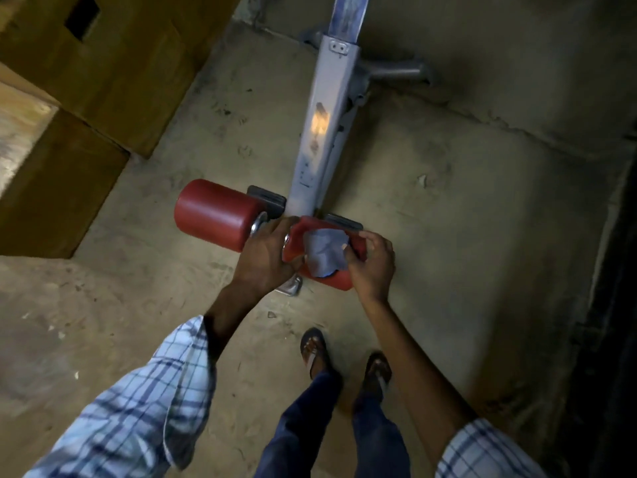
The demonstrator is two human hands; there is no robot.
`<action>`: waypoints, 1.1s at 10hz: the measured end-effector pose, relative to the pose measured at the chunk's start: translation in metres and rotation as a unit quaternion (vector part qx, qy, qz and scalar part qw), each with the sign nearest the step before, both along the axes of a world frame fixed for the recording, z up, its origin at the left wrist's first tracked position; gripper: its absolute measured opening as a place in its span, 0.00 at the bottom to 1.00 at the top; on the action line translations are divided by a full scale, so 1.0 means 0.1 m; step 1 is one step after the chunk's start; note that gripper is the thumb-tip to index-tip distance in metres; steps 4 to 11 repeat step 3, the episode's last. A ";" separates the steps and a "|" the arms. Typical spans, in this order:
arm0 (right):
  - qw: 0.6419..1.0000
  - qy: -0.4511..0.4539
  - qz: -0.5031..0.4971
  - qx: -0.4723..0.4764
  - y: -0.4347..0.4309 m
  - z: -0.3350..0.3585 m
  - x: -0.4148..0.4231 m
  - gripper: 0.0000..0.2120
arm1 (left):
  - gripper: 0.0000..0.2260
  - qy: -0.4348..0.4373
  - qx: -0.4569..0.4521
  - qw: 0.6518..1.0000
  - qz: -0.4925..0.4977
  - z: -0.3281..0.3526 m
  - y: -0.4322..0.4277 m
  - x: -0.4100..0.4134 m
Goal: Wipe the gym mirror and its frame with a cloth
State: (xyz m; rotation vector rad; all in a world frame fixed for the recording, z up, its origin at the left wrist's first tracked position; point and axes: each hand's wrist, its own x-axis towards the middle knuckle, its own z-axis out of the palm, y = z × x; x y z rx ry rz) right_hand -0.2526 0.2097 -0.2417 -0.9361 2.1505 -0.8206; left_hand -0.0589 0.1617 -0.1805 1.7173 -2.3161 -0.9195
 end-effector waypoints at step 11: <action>0.984 0.061 -0.090 -0.140 0.48 0.87 -0.58 0.19 | 0.34 0.034 -0.064 0.985 -0.155 0.72 -0.12 -0.71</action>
